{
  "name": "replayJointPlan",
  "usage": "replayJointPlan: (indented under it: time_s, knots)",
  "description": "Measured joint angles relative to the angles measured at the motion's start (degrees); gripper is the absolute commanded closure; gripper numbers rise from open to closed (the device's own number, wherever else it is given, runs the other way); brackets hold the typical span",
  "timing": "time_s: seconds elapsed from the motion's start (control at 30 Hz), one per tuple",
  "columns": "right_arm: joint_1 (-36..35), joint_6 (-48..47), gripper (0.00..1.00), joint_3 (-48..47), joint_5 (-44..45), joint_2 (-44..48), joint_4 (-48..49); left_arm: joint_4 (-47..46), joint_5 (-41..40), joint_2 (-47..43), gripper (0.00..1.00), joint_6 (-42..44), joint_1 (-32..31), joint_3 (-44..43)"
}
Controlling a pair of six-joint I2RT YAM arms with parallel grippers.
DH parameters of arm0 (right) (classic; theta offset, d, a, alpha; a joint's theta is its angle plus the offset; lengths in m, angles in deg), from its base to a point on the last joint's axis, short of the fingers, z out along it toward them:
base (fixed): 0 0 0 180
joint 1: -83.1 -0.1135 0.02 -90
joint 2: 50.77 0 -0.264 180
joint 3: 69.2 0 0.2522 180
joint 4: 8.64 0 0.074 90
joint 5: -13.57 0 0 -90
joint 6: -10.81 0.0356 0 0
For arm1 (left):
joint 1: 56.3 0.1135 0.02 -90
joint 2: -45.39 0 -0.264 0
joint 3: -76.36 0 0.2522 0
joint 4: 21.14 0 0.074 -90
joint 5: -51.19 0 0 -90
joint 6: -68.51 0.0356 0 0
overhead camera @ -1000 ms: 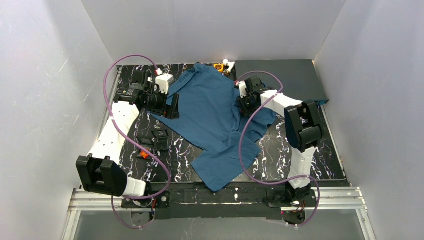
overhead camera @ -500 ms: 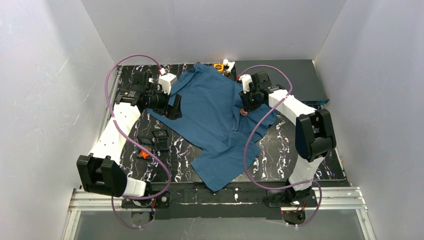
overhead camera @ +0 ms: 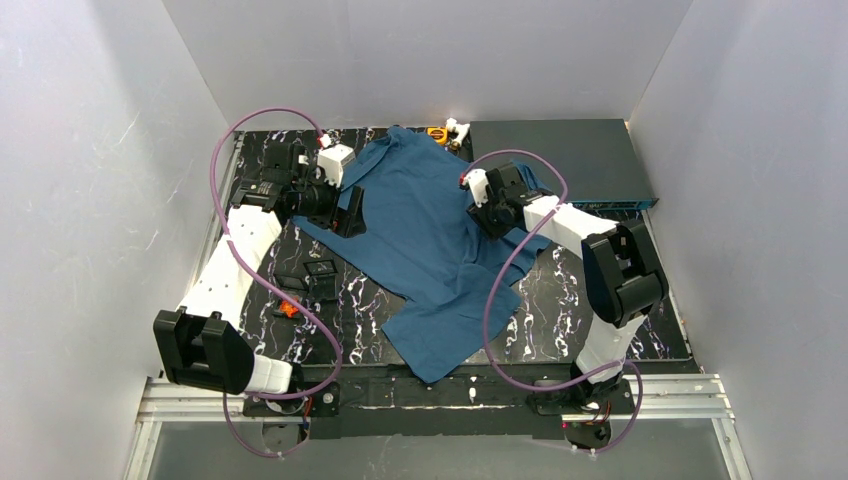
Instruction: Remove the brooch from the garment
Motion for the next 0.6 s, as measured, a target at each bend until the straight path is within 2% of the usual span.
replayJointPlan:
  time_s: [0.33, 0.6]
  knots:
    - [-1.0, -1.0, 0.43, 0.2, 3.7, -3.0, 5.6, -0.1, 0.0, 0.0, 0.02, -1.1, 0.0, 0.0]
    - [-1.5, -2.0, 0.42, 0.2, 4.9, -4.7, 6.8, -0.1, -0.3, 0.0, 0.02, -1.6, 0.0, 0.0]
